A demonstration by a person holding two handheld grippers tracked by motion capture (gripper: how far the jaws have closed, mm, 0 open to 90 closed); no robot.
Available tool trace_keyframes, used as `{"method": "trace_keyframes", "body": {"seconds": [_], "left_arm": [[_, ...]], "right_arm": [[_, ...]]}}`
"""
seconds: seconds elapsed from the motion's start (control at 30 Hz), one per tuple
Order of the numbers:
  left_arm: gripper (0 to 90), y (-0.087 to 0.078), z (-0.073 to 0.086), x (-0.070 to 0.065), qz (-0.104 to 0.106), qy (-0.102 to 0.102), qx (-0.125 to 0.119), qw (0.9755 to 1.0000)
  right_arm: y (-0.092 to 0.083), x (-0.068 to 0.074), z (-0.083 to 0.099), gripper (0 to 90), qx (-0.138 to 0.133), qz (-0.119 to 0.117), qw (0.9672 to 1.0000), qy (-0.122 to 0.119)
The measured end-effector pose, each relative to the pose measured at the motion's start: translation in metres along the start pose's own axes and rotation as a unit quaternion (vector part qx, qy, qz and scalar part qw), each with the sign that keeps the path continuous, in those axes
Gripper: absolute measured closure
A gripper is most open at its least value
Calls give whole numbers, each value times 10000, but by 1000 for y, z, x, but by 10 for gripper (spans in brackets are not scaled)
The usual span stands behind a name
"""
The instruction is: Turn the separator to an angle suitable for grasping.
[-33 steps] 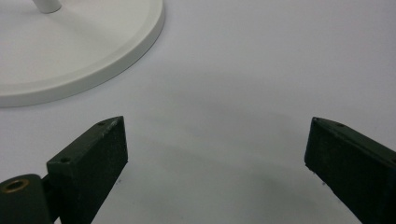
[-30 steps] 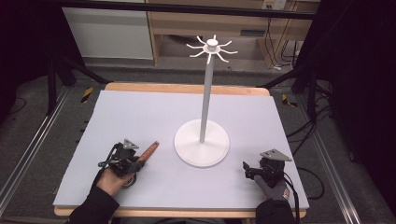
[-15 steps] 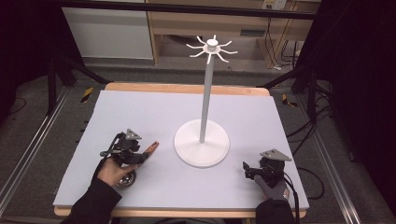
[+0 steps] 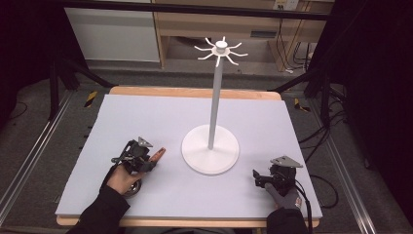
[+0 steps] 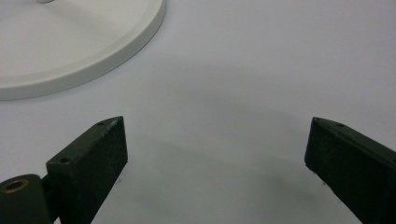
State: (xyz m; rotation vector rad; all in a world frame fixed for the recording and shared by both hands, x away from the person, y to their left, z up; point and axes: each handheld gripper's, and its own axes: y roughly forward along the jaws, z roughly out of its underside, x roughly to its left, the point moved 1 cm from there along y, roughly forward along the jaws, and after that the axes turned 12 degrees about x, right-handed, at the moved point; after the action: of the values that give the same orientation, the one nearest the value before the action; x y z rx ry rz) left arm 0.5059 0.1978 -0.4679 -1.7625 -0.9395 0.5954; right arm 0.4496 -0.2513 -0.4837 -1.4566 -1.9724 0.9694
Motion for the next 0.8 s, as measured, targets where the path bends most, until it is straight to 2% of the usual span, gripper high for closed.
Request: {"method": "trace_keyframes", "body": {"seconds": [0.2,0.53,0.8], "left_arm": [[627,1,-1,0,-3,25,6,10000],[633,2,-4,0,31,-27,156,9999],[666,2,-4,0,46,-37,140,9999]], "right_arm": [[0,0,0,62,4,-5,10000,24],[0,0,-1,62,4,25,10000,34],[1,0,-1,62,37,-4,10000,34]]}}
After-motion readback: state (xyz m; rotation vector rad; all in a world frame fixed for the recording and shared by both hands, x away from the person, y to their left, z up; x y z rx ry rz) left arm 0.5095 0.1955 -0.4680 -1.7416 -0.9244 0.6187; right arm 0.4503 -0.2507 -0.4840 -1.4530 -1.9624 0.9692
